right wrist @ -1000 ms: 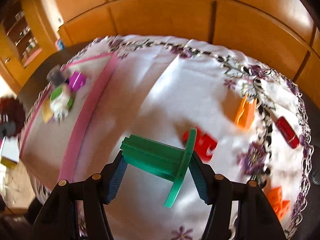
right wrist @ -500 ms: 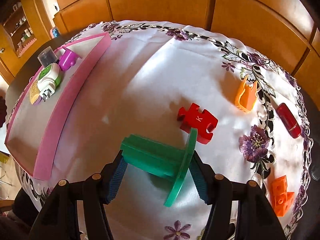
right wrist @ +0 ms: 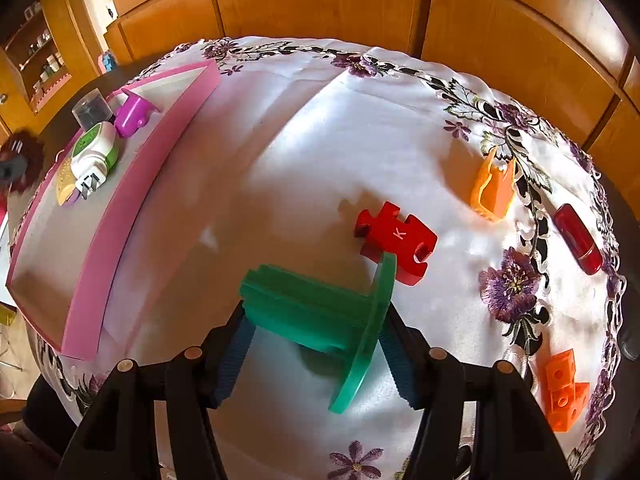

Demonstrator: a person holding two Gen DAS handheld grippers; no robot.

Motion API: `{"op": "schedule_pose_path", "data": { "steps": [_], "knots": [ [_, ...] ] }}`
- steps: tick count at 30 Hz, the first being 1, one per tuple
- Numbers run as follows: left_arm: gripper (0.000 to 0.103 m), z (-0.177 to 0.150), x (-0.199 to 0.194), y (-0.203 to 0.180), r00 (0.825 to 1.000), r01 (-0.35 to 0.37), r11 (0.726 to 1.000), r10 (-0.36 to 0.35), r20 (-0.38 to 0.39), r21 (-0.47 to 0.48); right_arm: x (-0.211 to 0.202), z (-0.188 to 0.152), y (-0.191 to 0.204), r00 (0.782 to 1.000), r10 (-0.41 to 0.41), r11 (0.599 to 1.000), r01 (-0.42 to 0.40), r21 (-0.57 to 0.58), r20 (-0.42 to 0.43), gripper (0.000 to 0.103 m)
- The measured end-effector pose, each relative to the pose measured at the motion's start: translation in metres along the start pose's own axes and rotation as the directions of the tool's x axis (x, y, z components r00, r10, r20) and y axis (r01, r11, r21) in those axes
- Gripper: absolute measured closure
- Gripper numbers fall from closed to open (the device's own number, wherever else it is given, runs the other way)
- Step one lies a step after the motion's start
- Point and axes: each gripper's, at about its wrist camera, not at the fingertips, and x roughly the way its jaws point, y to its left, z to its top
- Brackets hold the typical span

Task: Organize rigid objects
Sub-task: 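Carry the brown peg toy into the tray and open the left tool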

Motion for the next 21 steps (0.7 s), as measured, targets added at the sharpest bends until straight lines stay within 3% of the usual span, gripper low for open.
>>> {"op": "schedule_pose_path", "data": {
  "steps": [5,10,13,21],
  "knots": [
    [0.062,0.021,0.037,0.016,0.999,-0.031,0.998,0.029,-0.042,-0.051,0.0,-0.001,0.001,1.0,-0.002,1.0,0.002,-0.001,0.001,0.041],
    [0.061,0.022,0.058,0.021,0.996,-0.059,0.997,0.055,-0.07,-0.053,0.0,-0.001,0.0,1.0,0.0,1.0,0.0,-0.001,0.001,0.041],
    [0.044,0.019,0.053,0.022,0.998,-0.048,0.997,0.045,-0.05,-0.063,0.001,-0.001,0.0,1.0,0.0,1.0,0.0,0.0,0.002,0.041],
    [0.043,-0.002,0.018,0.023,0.996,-0.093,0.995,0.093,0.002,-0.029,0.0,-0.001,0.001,1.0,-0.006,1.0,0.006,-0.002,0.005,0.041]
  ]
}}
